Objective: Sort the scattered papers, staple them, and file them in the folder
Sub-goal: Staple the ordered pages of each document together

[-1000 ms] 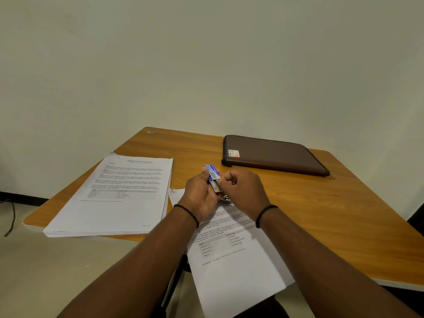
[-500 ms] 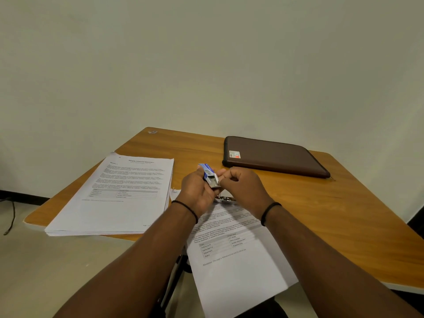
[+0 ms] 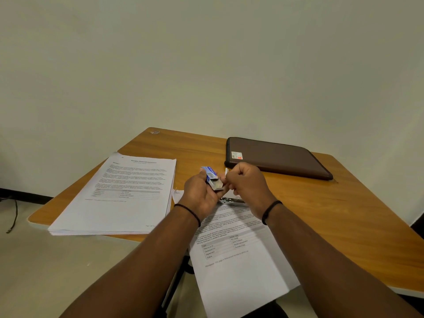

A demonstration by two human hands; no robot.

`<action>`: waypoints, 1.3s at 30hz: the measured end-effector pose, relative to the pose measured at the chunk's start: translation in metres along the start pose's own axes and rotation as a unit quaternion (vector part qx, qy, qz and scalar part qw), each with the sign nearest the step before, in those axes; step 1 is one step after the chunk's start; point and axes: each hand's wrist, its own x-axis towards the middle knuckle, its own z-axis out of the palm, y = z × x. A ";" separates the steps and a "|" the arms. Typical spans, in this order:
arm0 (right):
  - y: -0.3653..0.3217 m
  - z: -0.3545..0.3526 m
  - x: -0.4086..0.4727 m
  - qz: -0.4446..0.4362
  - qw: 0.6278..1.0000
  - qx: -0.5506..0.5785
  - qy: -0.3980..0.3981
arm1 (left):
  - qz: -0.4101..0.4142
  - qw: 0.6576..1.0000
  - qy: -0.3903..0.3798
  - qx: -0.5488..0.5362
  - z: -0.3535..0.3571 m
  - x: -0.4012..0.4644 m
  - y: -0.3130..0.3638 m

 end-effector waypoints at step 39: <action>0.021 0.002 -0.005 -0.387 0.845 -0.367 0.035 | -0.056 0.998 -0.036 0.020 -0.002 -0.009 0.008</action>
